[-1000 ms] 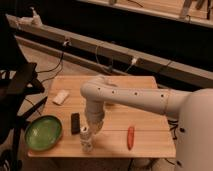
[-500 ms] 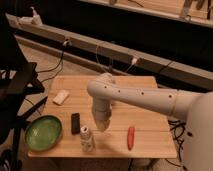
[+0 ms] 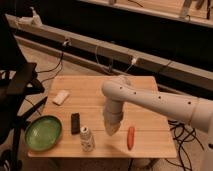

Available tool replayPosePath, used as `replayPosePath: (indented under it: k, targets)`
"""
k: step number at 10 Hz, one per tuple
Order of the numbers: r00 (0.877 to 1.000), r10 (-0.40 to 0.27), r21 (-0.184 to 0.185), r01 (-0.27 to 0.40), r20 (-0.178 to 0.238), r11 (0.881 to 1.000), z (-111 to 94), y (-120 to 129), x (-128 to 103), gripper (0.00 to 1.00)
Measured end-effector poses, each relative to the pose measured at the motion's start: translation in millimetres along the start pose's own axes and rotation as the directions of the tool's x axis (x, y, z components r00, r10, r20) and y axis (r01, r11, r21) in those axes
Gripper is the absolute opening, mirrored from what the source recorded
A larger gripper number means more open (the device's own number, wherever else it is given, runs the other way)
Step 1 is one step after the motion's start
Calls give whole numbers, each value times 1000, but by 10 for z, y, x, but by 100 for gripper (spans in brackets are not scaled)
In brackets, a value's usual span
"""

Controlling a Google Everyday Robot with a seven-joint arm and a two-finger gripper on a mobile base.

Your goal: Knock the bottle over

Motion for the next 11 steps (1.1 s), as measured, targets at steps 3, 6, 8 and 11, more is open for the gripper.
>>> replayPosePath:
  k: [3, 6, 8, 11]
  targets:
    - [979, -168, -46, 174, 112, 984, 144, 30, -384, 18]
    - [898, -387, -83, 410, 209, 908, 317, -181, -858, 29]
    - [914, -359, -78, 379, 191, 922, 332, -286, -875, 29]
    - [905, -369, -88, 394, 210, 915, 217, -230, -724, 29]
